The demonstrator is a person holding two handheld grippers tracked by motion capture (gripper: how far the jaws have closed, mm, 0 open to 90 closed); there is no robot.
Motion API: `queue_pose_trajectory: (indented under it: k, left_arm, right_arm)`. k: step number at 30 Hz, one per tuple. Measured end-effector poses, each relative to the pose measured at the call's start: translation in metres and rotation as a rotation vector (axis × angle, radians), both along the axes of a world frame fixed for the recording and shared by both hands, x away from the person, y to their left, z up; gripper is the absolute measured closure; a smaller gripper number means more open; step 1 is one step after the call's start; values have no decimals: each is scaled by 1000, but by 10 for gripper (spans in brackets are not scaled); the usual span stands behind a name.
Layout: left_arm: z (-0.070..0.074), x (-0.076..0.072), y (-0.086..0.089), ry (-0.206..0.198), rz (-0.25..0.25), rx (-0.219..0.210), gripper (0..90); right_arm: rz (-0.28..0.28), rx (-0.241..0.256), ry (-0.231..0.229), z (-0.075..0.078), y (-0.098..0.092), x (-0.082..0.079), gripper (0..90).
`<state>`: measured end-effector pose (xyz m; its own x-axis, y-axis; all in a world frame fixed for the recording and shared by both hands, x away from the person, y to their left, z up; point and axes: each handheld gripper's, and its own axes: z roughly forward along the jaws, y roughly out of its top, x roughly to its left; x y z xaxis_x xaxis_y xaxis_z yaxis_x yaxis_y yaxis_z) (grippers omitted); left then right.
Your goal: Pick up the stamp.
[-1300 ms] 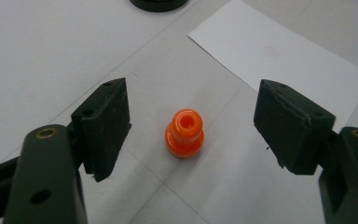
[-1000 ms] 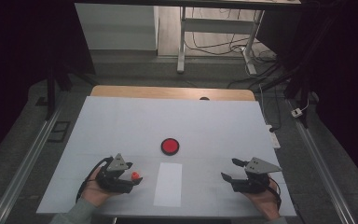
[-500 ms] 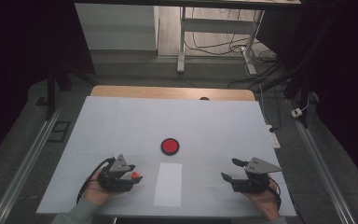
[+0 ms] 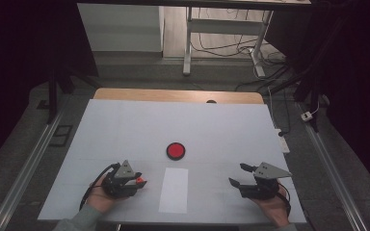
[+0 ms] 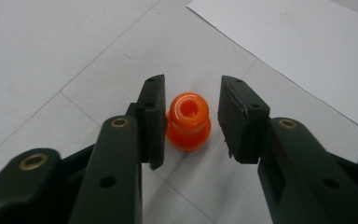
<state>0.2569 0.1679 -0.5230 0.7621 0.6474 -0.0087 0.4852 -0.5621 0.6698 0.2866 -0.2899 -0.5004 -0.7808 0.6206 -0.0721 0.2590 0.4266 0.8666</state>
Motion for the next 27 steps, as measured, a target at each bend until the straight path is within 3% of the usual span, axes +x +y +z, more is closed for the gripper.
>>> queue_pose_trajectory:
  k: [9,27]
  left_arm:
    - [0,0,1,-3,5,-2,706]
    - [2,-1,4,-5,-2,-21,720]
  right_arm:
    - [1,12,1,0,1,0,288]
    - [-3,7,3,-1,0,0,289]
